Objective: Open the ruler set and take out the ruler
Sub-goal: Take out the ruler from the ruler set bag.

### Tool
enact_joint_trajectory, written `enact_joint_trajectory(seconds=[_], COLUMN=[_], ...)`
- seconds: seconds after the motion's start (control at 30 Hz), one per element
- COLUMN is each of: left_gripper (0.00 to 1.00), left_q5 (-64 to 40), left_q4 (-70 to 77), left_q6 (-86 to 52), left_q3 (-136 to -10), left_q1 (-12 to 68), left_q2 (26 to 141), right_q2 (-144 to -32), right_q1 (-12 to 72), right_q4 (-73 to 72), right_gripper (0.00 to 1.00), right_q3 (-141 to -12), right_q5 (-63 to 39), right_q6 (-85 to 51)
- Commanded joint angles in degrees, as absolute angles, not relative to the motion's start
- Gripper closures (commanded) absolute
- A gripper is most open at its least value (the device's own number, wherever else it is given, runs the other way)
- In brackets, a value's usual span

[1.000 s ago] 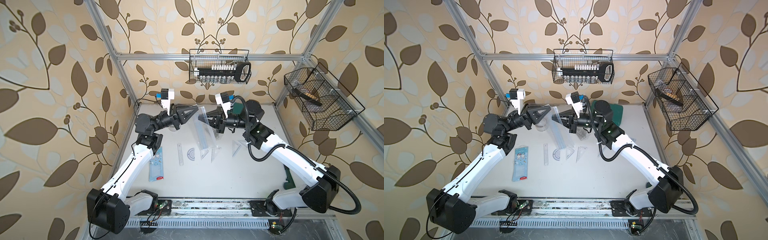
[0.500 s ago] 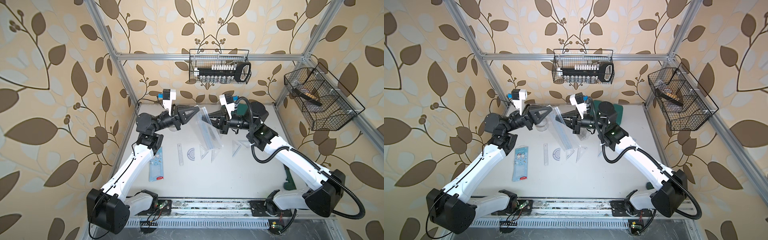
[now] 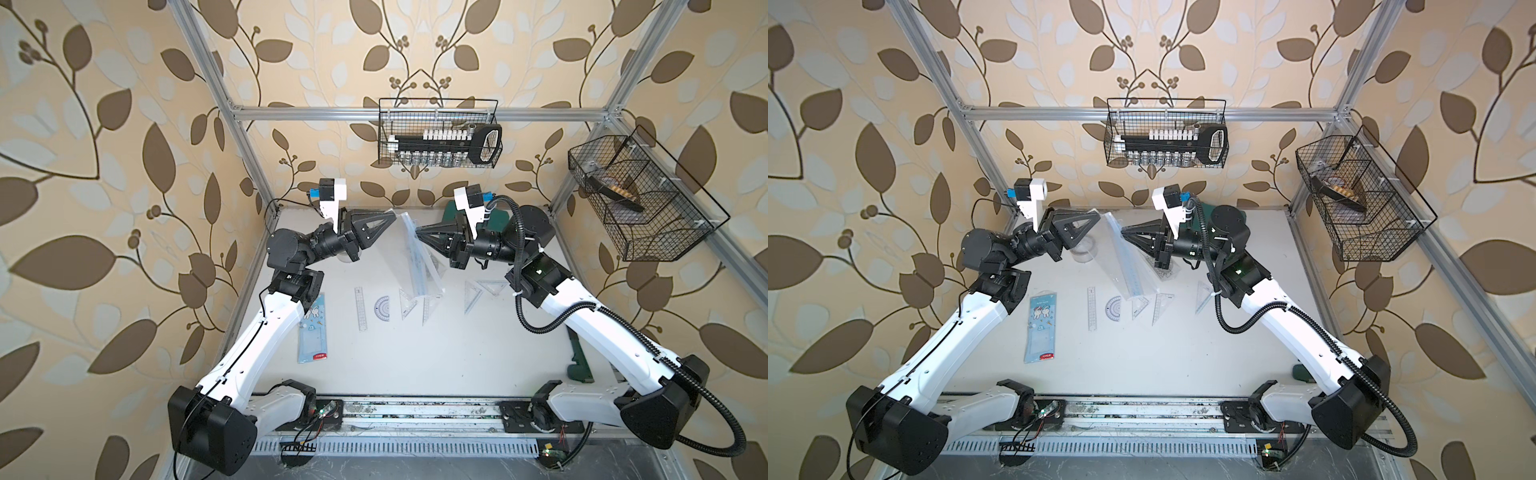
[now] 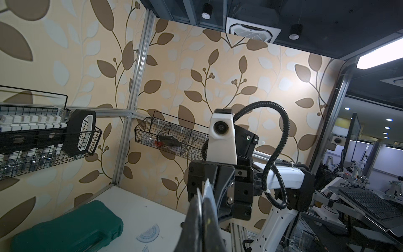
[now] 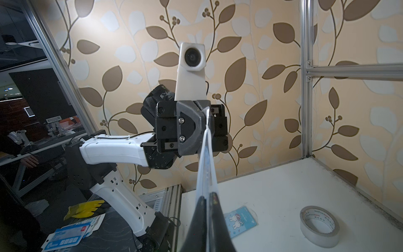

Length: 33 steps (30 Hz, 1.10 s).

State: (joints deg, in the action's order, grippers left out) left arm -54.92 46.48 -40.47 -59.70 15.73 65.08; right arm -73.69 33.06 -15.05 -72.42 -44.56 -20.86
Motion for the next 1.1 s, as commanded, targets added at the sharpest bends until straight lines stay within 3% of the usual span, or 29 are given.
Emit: enact_joint_trajectory(seconds=[0.0,0.23,0.53,0.9,1.07], left_gripper=[1.0,1.0,1.0,1.0,1.0], left_q5=[-53.7,-55.26,-55.08,-50.63,-43.19], left_q4=[48.22,44.46,28.59,13.65,3.07], left_q6=[-38.78,-37.65,-28.74,-18.49,-12.45], left_q3=[-60.48,-60.3,-60.69,-61.74,-62.85], left_q1=[15.56,15.56,15.56,15.56,15.49], left_q2=[63.2,62.94,61.27,63.05,62.57], right_q2=[-71.83,-70.27,-69.07,-61.91,-57.73], right_q1=[32.62,32.11,31.82,30.77,30.54], right_q4=[-14.72,-17.9,-19.9,-6.23,3.67], right_gripper=[1.0,1.0,1.0,1.0,1.0], right_q3=[-71.42,-73.78,-77.45,-80.0,-79.17], right_q5=[-43.23,-38.45,-32.82,-23.72,-17.08], right_q6=[-19.86,-19.86,-18.56,-10.16,-5.18])
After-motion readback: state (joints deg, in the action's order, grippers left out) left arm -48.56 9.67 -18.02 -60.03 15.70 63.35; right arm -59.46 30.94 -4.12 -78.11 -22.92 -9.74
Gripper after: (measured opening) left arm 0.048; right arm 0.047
